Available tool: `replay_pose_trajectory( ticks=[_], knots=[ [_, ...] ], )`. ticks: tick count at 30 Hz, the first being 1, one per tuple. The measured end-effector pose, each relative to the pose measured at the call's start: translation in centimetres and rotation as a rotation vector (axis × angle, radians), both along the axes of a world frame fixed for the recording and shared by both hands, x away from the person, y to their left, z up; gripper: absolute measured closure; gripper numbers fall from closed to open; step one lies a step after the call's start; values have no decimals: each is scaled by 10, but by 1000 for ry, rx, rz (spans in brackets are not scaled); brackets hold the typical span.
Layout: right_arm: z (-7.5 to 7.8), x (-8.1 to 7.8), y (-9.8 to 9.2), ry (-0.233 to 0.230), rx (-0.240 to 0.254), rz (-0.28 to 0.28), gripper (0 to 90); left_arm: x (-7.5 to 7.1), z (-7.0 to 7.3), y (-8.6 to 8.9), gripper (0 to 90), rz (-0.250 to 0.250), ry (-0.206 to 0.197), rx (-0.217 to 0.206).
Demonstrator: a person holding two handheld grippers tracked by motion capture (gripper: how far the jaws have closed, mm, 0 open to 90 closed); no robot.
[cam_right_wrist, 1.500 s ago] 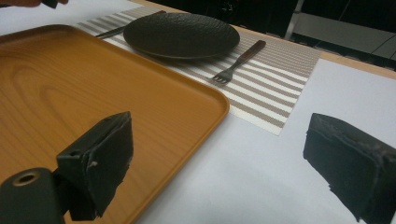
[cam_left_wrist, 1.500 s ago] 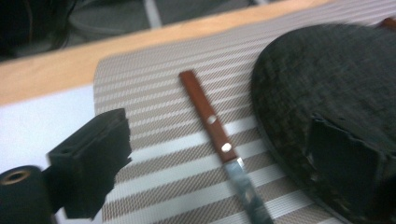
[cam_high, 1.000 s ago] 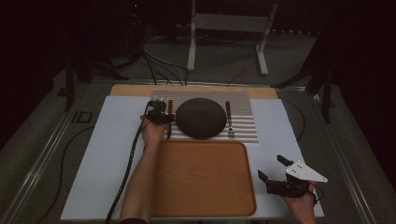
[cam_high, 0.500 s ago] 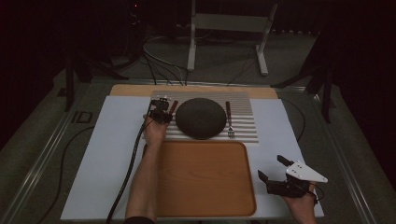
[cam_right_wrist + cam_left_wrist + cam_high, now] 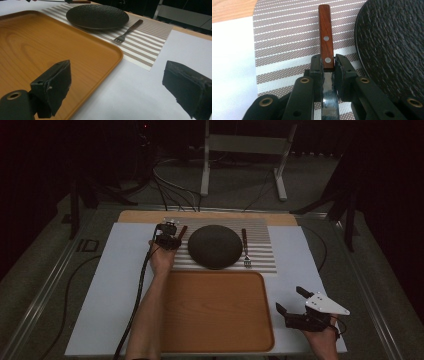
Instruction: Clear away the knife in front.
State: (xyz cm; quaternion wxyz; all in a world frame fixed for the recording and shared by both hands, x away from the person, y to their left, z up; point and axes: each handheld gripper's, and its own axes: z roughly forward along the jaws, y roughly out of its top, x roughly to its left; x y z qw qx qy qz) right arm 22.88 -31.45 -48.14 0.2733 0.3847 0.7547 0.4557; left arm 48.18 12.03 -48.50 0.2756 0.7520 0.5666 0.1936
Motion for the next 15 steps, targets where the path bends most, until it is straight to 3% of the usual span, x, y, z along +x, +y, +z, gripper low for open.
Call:
replay_pose_trajectory(
  ticks=[5,10,15],
  knots=[
    [0,0,0,2,-1,0,83,-4,6,0,783,-8,-19,7],
    [0,0,0,2,-1,0,83,-9,9,5,782,12,-27,-19],
    [0,0,0,2,-3,1,83,-14,15,6,782,12,-41,-7]
  ],
)
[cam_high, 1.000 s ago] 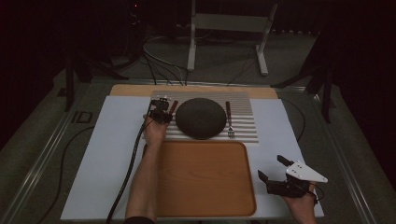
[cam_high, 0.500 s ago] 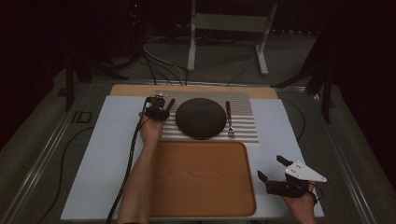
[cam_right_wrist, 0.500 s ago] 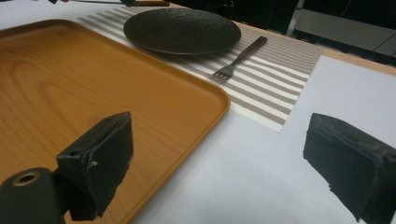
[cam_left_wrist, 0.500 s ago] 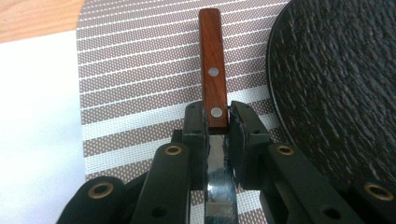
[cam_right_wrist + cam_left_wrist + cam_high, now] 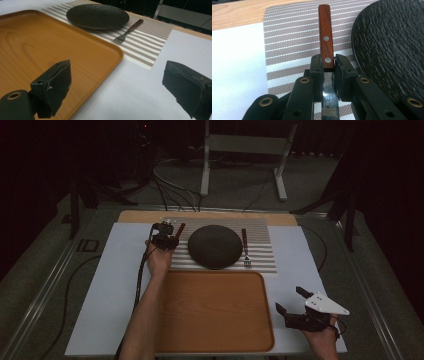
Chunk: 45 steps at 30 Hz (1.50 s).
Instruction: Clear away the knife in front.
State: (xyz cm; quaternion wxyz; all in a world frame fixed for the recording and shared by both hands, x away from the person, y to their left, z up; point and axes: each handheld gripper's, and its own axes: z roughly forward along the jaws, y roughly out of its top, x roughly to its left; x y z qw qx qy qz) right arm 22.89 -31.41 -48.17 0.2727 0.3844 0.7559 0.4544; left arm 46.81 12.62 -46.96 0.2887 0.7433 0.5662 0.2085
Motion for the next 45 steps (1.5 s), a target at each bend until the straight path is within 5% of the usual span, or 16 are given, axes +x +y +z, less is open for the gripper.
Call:
replay_pose_trajectory(
  ticks=[8,15,28,45],
  knots=[
    [0,0,0,0,-1,2,83,-8,12,1,782,7,-23,4],
    [0,0,1,3,-1,3,83,-23,19,4,782,20,-47,-37],
    [-1,0,1,5,-3,4,83,-48,34,-1,782,-30,-114,-43],
    [-1,0,2,9,-9,5,83,-79,29,7,782,-10,-137,-95]
  ],
)
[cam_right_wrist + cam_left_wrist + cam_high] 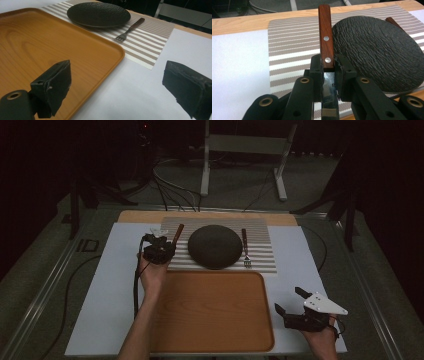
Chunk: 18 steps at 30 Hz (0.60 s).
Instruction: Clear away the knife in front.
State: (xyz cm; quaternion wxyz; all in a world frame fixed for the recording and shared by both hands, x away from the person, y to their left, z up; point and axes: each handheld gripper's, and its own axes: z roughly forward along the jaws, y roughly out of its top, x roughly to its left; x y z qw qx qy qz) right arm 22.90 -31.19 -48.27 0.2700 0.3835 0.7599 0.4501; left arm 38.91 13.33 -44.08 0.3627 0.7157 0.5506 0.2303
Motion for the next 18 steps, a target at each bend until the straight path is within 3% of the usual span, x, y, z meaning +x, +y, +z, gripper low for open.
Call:
replay_pose_trajectory(
  ticks=[9,18],
  knots=[
    [0,0,1,1,-2,0,83,-14,1,-4,782,-3,-27,30],
    [0,0,1,0,-2,2,83,-26,1,-4,782,-3,-36,28]
  ],
)
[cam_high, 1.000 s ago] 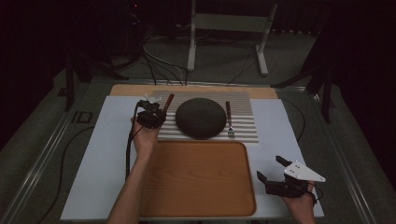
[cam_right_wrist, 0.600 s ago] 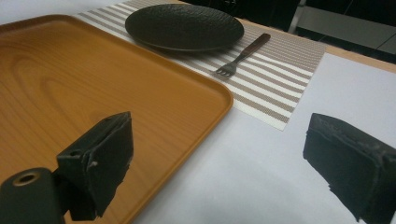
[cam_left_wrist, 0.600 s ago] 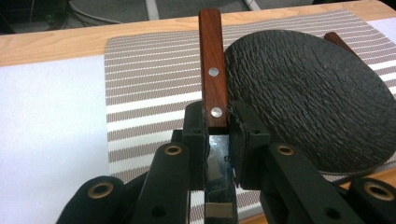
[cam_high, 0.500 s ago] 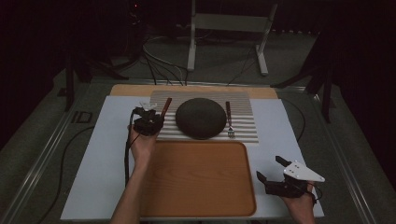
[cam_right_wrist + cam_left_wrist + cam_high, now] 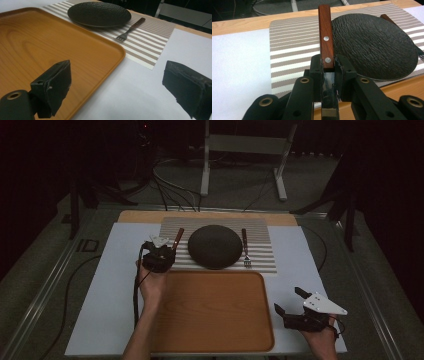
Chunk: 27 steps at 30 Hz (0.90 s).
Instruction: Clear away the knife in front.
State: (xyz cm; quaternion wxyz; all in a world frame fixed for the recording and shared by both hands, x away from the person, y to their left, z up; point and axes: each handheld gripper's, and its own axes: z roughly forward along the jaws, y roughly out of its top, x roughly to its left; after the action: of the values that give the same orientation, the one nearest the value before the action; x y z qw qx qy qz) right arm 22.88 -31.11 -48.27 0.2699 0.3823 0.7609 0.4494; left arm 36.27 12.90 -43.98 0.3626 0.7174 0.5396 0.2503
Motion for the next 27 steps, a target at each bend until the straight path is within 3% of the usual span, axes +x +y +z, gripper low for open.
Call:
replay_pose_trajectory(
  ticks=[4,13,27],
  knots=[
    [0,0,0,-1,-1,1,83,-5,-2,1,782,3,0,-10],
    [0,0,1,1,-3,3,83,-15,-6,-4,782,-3,-3,22],
    [0,0,1,2,-5,5,83,-32,-11,-8,782,2,-14,20]
  ],
)
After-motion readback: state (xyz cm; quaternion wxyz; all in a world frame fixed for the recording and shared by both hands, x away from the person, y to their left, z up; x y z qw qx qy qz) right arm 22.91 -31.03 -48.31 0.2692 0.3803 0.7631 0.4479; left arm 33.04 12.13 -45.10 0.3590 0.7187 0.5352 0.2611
